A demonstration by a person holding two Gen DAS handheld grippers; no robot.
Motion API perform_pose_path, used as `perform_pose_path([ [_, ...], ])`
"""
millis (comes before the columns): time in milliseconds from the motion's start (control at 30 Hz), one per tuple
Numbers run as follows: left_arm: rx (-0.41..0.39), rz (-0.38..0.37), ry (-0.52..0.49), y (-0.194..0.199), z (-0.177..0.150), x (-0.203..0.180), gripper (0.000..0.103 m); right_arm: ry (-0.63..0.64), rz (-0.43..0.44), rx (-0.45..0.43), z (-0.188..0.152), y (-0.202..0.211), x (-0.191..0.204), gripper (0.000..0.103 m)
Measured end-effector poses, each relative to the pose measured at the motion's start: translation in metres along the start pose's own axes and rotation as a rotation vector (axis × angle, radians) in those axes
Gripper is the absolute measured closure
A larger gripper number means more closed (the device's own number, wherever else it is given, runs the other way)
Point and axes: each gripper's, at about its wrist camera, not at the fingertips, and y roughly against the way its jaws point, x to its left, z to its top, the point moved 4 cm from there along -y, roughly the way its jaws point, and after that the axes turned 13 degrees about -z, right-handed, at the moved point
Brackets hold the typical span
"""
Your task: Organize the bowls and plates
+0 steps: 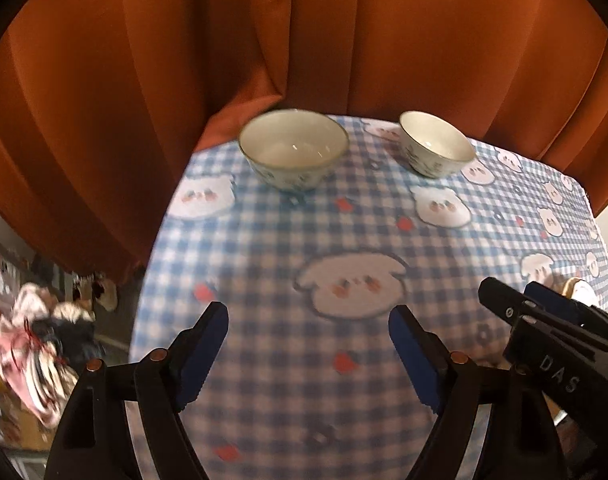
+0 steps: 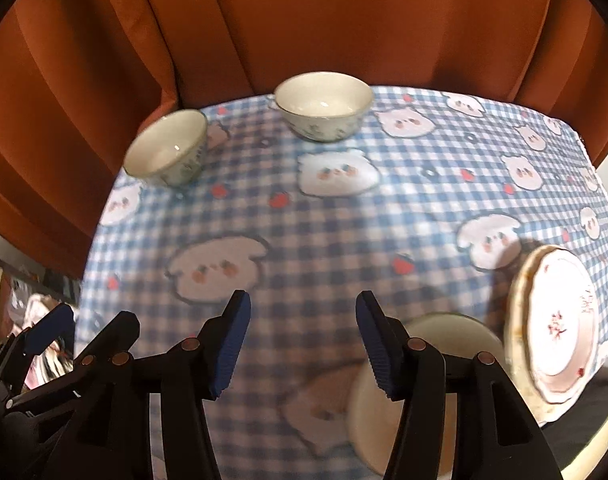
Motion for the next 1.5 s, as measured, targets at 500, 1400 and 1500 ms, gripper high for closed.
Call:
perform_pose_path([
  [500,-0.077,0.034,-0.008,-0.018,0.086,0.052,0.019,-0.035,0.047,-0.104,0.085,-0.007,0.074,0.044],
  [1400,-0.016,0.119,0.104,-0.13,0.142,0.101,0.059,0.024,0.101,-0.078,0.168,-0.127,0.142,0.069],
  [1500,-0.005,0.116,0.098,-0.135,0.142,0.102,0.066,0.038,0.109,-0.067,0.168,-0.134,0.147,0.077],
])
